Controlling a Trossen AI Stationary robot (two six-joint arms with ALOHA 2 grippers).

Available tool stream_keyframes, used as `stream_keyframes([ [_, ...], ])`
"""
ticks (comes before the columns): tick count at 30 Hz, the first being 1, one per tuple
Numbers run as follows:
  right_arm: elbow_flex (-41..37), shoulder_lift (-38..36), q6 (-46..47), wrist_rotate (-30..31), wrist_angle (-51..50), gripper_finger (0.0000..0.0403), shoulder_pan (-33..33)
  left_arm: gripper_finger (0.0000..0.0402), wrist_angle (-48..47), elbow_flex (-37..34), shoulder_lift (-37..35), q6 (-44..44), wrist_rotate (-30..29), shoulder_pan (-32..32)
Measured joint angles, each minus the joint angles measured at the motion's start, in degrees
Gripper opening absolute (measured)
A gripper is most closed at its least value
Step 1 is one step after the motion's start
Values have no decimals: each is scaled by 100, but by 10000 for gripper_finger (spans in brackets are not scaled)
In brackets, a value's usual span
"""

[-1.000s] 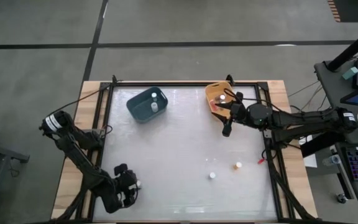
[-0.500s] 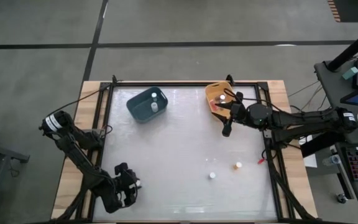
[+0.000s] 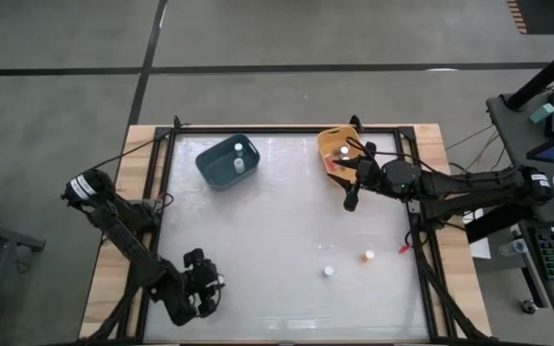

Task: Pick and place medicine bottles into bin by pill shape (circle, oval)
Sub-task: Put the blue capsule bottle into the yellow bin

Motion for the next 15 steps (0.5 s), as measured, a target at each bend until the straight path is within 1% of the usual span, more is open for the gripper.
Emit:
stream_keyframes([
  [4,0,0,2,1,5,178,0,104,-3,93,-324,769,77,505],
  [9,-2,0,6,0,4,178,0,105,3,122,-926,1723,349,1253],
  [15,-4,2,394,-6,3,178,0,106,-1,124,-1500,2447,477,2088],
])
